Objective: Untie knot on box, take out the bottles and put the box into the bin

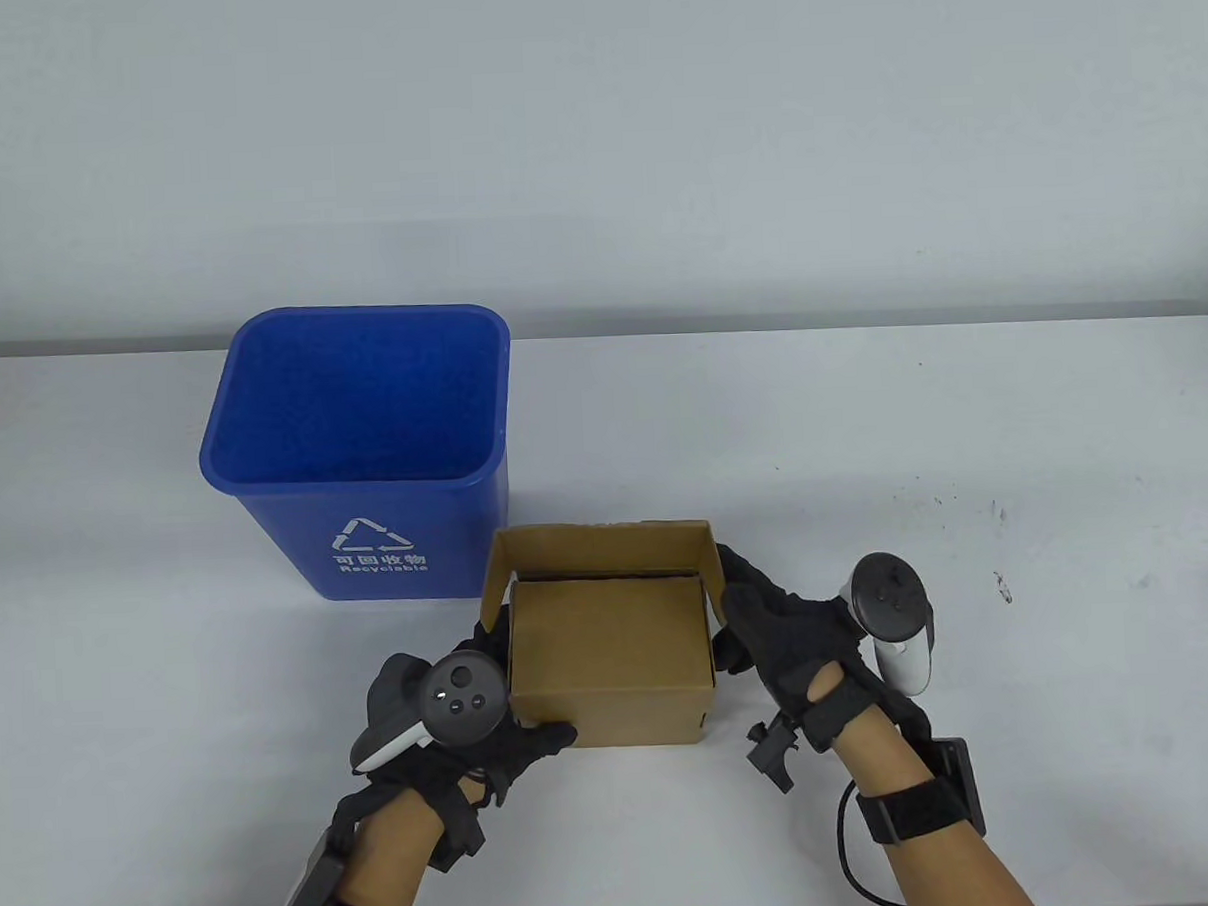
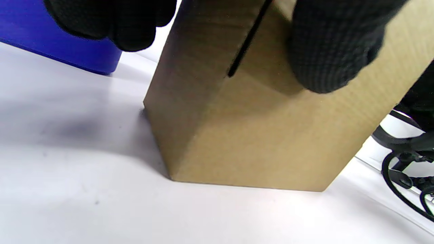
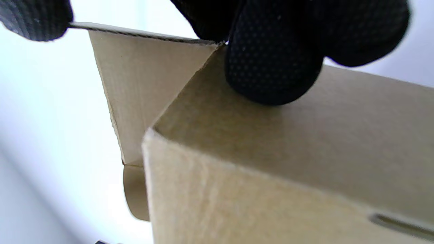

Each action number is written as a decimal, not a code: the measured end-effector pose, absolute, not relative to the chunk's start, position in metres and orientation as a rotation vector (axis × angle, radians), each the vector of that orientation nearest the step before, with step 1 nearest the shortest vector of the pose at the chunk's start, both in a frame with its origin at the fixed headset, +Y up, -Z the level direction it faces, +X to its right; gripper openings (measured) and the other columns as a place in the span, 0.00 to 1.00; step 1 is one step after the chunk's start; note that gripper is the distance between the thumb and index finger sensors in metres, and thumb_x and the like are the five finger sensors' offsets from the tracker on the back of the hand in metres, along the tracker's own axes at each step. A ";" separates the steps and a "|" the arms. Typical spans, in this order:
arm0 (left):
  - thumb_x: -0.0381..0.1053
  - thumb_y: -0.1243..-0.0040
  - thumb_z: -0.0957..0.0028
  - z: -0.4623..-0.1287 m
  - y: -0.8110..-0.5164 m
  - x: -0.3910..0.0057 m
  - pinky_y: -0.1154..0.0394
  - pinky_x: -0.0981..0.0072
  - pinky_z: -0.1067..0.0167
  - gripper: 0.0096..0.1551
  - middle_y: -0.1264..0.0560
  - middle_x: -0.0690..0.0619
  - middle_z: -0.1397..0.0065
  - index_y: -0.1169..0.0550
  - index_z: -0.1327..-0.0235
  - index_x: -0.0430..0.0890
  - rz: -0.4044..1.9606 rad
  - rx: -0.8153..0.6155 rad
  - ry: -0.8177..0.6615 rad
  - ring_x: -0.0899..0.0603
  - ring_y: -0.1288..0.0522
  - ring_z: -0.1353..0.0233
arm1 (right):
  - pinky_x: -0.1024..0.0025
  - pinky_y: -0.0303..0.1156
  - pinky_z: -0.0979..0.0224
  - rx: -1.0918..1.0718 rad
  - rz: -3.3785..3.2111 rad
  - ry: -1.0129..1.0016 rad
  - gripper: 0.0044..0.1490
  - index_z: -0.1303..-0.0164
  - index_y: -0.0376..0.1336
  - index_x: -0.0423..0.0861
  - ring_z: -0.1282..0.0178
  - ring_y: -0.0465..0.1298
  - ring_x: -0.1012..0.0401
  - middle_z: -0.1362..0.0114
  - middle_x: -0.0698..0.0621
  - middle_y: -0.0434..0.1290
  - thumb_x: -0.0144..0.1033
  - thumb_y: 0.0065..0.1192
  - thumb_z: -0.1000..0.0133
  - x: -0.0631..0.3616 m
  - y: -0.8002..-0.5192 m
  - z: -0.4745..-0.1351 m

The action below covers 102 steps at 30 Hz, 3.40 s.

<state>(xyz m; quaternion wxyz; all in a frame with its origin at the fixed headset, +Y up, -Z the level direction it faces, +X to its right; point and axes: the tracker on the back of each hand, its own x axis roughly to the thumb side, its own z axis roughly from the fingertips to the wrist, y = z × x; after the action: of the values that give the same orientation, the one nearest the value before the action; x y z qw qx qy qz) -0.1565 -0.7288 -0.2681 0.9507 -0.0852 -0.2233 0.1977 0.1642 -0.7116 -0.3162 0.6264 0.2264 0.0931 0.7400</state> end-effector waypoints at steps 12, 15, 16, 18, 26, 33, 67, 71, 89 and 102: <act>0.77 0.42 0.58 -0.272 -0.719 -0.188 0.36 0.27 0.33 0.73 0.46 0.26 0.21 0.53 0.22 0.27 0.770 -0.297 -0.546 0.21 0.35 0.26 | 0.41 0.65 0.37 0.637 1.838 0.593 0.66 0.24 0.33 0.29 0.36 0.69 0.40 0.21 0.28 0.36 0.62 0.59 0.46 0.161 -0.725 -0.303; 0.79 0.48 0.56 -0.273 -0.721 -0.197 0.36 0.27 0.33 0.71 0.45 0.26 0.21 0.50 0.21 0.28 0.904 -0.331 -0.533 0.21 0.35 0.26 | 0.40 0.64 0.36 0.592 1.762 0.680 0.67 0.24 0.32 0.29 0.35 0.68 0.38 0.22 0.27 0.35 0.63 0.58 0.45 0.161 -0.733 -0.304; 0.79 0.50 0.56 -0.274 -0.723 -0.199 0.35 0.27 0.34 0.70 0.45 0.26 0.21 0.50 0.20 0.28 0.961 -0.344 -0.522 0.20 0.35 0.27 | 0.40 0.64 0.36 0.573 1.748 0.697 0.66 0.24 0.32 0.28 0.35 0.68 0.38 0.22 0.27 0.35 0.62 0.58 0.45 0.162 -0.734 -0.305; 0.78 0.52 0.54 -0.276 -0.727 -0.202 0.35 0.28 0.34 0.68 0.45 0.25 0.21 0.49 0.20 0.29 1.051 -0.381 -0.505 0.20 0.34 0.27 | 0.40 0.64 0.36 0.555 1.749 0.745 0.67 0.25 0.33 0.28 0.35 0.68 0.39 0.22 0.26 0.37 0.64 0.57 0.45 0.162 -0.738 -0.305; 0.81 0.51 0.52 -0.280 -0.749 -0.204 0.31 0.34 0.39 0.72 0.49 0.23 0.21 0.51 0.20 0.27 1.211 -0.610 -0.413 0.19 0.33 0.33 | 0.47 0.74 0.47 0.489 1.585 1.081 0.75 0.30 0.29 0.20 0.47 0.78 0.43 0.27 0.18 0.40 0.76 0.44 0.48 0.154 -0.761 -0.296; 0.83 0.50 0.53 -0.282 -0.754 -0.202 0.32 0.34 0.37 0.73 0.52 0.23 0.21 0.53 0.21 0.28 1.245 -0.627 -0.441 0.18 0.36 0.33 | 0.46 0.72 0.45 0.515 1.579 1.046 0.76 0.32 0.29 0.18 0.45 0.77 0.43 0.28 0.16 0.39 0.75 0.45 0.48 0.152 -0.762 -0.297; 0.57 0.25 0.51 -0.288 -0.753 -0.199 0.39 0.31 0.28 0.69 0.62 0.35 0.18 0.61 0.22 0.40 1.060 -0.520 -0.528 0.24 0.49 0.17 | 0.38 0.64 0.35 0.691 1.904 0.919 0.73 0.32 0.27 0.23 0.33 0.68 0.39 0.24 0.24 0.37 0.56 0.68 0.49 0.143 -0.769 -0.306; 0.55 0.24 0.52 -0.289 -0.755 -0.198 0.38 0.31 0.28 0.68 0.59 0.34 0.18 0.60 0.22 0.38 1.005 -0.524 -0.519 0.25 0.46 0.18 | 0.42 0.65 0.36 0.687 1.961 0.932 0.73 0.32 0.27 0.22 0.33 0.69 0.42 0.24 0.24 0.38 0.55 0.69 0.50 0.142 -0.772 -0.306; 0.53 0.25 0.51 -0.291 -0.760 -0.197 0.37 0.31 0.29 0.65 0.54 0.31 0.19 0.56 0.22 0.35 0.953 -0.548 -0.469 0.24 0.40 0.21 | 0.43 0.67 0.37 0.659 2.004 0.906 0.70 0.31 0.30 0.23 0.36 0.71 0.43 0.24 0.25 0.41 0.55 0.66 0.48 0.141 -0.771 -0.305; 0.65 0.32 0.51 -0.290 -0.762 -0.198 0.39 0.28 0.30 0.68 0.54 0.28 0.20 0.60 0.21 0.35 1.071 -0.550 -0.471 0.21 0.40 0.24 | 0.40 0.67 0.37 0.647 2.020 0.746 0.72 0.30 0.27 0.26 0.35 0.72 0.39 0.25 0.24 0.45 0.59 0.64 0.49 0.145 -0.759 -0.307</act>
<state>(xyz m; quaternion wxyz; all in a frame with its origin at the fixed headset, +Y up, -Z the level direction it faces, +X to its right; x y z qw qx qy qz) -0.1977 -0.7616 -0.2904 0.7983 -0.2562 -0.2193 0.4990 0.1448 -0.7594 -0.3073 0.4319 0.2595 0.2994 0.8102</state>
